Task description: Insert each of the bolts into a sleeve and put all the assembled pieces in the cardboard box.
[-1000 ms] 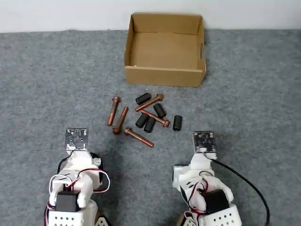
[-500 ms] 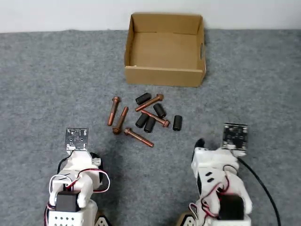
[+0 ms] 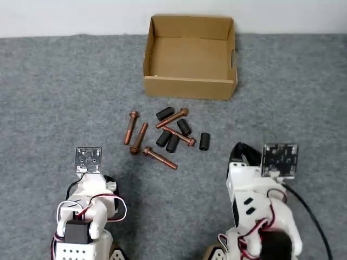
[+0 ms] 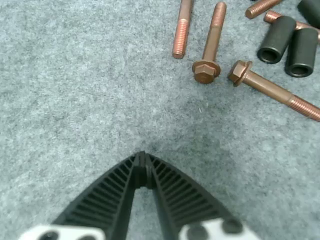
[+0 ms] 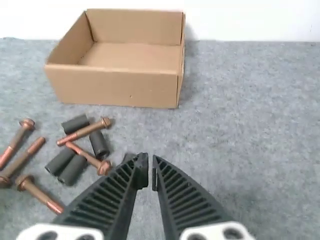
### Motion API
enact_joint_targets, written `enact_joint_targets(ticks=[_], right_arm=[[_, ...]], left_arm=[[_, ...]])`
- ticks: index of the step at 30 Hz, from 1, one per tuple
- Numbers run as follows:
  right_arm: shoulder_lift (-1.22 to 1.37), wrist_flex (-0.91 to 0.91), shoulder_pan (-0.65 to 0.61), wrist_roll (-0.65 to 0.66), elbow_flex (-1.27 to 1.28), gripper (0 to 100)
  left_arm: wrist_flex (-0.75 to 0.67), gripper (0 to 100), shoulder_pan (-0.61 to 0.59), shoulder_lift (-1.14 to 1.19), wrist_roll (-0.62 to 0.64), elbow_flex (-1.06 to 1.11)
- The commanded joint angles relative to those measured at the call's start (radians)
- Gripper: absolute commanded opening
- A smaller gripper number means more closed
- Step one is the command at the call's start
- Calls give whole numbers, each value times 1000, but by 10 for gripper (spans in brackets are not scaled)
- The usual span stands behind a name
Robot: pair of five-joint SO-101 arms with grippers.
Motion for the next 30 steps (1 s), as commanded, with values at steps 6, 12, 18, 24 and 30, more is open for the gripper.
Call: enact_joint_targets(ticks=[6,12,18,24,30], right_arm=[[653,87,-18,-81,-463,8],[1036,263,-122,-144,-727,8],[1307,309,-246,-144,-868,12],[1517,271,-255,-146,-942,65],[1659,278,-254,-198,-1000,147]], left_arm=[[8,6,-3,-9,-2,-8],[8,6,-3,-9,-2,-8],[8,6,-3,-9,-2,-8],[8,6,-3,-9,-2,-8],[8,6,-3,-9,-2,-8]])
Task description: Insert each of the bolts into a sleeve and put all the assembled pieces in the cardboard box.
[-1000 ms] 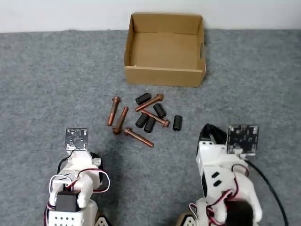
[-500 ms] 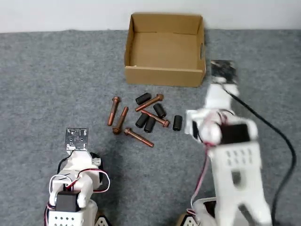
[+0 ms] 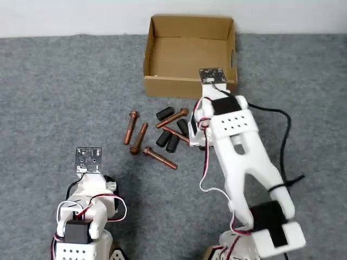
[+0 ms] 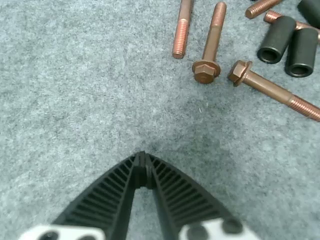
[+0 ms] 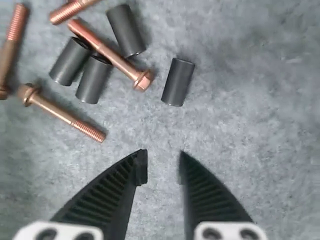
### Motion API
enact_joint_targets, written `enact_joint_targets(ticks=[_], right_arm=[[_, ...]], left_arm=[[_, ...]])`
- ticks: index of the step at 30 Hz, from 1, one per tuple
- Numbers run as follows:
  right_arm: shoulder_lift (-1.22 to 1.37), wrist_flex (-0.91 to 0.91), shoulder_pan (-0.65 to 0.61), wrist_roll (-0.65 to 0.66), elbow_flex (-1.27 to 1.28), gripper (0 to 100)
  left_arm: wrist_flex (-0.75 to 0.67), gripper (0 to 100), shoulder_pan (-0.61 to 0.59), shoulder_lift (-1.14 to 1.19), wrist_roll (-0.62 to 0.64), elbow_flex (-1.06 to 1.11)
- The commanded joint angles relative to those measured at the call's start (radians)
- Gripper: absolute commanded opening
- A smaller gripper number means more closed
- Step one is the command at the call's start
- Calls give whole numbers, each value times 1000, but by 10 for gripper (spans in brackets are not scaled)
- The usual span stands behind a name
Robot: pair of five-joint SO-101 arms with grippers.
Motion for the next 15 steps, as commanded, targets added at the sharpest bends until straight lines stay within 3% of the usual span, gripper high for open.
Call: enact_joint_targets(ticks=[1,15], right_arm=[[51,-4,-2,-14,-69,147],[269,-232,93,-12,-81,147]], left_arm=[[8,6,-3,-9,-2,-8],[8,6,-3,-9,-2,-8]])
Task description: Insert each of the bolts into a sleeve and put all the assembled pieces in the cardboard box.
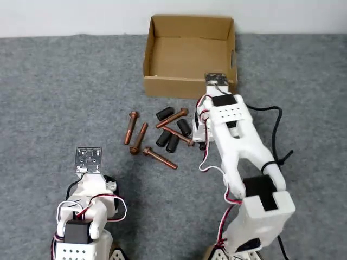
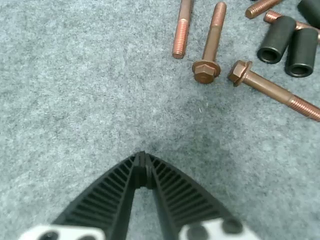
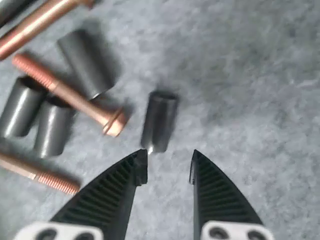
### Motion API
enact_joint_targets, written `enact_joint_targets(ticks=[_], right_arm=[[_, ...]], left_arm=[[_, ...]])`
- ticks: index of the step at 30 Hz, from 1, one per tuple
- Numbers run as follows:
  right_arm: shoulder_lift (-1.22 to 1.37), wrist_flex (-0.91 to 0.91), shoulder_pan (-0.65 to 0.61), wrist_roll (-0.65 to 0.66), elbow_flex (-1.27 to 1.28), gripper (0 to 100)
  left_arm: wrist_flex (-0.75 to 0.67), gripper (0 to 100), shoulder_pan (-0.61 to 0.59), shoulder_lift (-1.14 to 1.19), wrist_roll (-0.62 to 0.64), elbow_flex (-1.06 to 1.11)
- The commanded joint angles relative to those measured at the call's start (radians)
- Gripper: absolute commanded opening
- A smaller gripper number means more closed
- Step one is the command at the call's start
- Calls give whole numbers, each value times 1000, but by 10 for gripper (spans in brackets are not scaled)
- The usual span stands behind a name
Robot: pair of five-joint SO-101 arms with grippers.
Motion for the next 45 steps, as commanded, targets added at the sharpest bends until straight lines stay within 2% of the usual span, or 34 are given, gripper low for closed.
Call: enact_joint_targets(ticks=[1,14,21,26,33,41,45], right_arm=[[13,-44,10,-9,-48,147],[54,-116,-41,-9,-58,147],[179,-104,-36,-11,-137,142],[300,-25,-36,-9,-239,1],[344,174,-35,-9,-399,9],[341,572,-36,-17,-683,9],[229,591,-19,-15,-683,9]], left_arm=[[8,6,-3,-9,-2,-8],[8,6,-3,-9,-2,-8],[8,6,-3,-9,-2,-8],[8,6,-3,-9,-2,-8],[8,6,-3,-9,-2,-8],[8,6,-3,-9,-2,-8],[8,6,-3,-9,-2,-8]])
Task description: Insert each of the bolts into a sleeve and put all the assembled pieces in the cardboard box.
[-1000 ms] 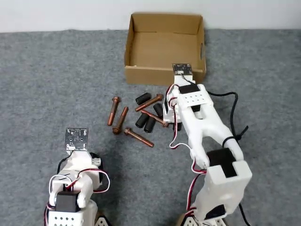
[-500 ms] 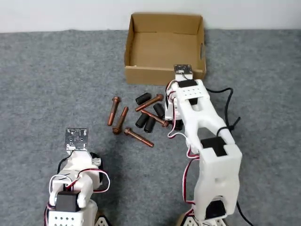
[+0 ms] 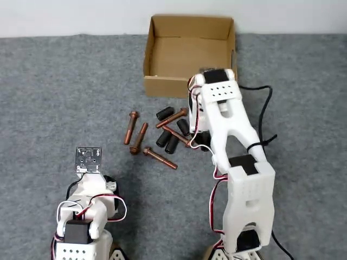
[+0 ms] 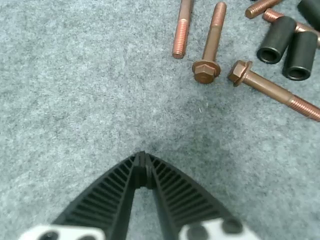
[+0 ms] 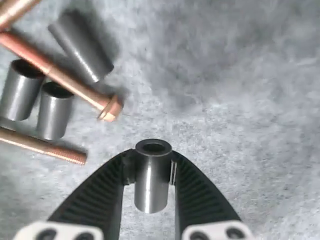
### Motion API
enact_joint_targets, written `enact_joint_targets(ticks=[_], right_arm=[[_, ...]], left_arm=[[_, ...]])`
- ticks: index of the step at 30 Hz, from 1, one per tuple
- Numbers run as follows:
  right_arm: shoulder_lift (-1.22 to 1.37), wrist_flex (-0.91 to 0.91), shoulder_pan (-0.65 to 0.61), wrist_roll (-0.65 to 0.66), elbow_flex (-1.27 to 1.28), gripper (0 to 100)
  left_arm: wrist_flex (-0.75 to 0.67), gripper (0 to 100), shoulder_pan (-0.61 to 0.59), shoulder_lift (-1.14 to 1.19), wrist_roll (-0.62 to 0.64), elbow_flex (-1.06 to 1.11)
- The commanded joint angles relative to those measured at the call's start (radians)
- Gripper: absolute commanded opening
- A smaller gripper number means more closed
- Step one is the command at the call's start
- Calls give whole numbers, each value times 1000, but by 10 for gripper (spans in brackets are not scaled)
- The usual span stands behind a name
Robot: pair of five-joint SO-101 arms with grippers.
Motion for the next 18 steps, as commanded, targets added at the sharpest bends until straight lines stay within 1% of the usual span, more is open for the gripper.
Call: enact_joint_targets(ticks=[1,8,18], right_arm=[[-154,45,8,-9,-29,9],[-452,47,12,-8,77,8],[-951,39,18,-8,463,8]], left_arm=[[8,6,-3,-9,-2,-8],[8,6,-3,-9,-2,-8],[8,6,-3,-9,-2,-8]])
